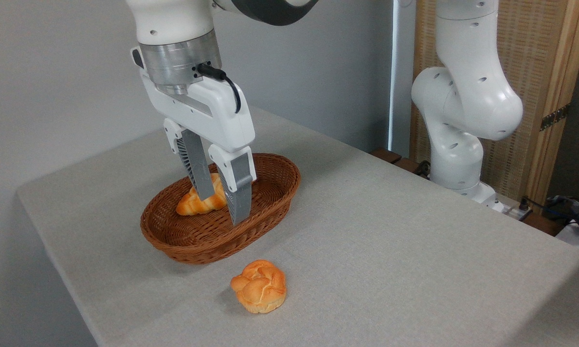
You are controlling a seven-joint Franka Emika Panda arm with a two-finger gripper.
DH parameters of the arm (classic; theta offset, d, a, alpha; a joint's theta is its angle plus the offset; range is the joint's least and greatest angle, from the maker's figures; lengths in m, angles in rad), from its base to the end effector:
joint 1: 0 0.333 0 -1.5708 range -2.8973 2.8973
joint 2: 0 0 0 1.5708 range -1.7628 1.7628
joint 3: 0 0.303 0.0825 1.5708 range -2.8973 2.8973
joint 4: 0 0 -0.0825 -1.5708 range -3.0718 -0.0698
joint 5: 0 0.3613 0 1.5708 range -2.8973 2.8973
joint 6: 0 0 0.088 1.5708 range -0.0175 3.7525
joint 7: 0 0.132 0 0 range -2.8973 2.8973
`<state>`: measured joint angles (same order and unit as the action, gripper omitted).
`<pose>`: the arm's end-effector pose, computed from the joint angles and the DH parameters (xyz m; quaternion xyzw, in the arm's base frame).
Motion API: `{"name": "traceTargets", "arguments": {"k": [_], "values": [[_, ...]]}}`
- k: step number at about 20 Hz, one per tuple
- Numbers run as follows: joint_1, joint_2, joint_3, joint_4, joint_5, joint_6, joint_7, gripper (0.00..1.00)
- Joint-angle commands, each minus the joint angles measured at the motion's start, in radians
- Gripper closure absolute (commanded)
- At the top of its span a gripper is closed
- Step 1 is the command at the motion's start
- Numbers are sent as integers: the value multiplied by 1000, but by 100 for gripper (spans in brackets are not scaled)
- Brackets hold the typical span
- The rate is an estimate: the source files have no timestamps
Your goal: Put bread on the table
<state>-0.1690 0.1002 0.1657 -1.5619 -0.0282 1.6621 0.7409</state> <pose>0.5674 -0.0093 0.5442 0.9319 -0.3628 0.0027 0.0052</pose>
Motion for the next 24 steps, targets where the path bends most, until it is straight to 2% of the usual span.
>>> {"name": "traceTargets", "arguments": {"k": [1, 24], "values": [[-4, -25, 53, -3, -77, -4, 61, 0], [-12, -25, 40, -3, -82, -5, 49, 0]]}}
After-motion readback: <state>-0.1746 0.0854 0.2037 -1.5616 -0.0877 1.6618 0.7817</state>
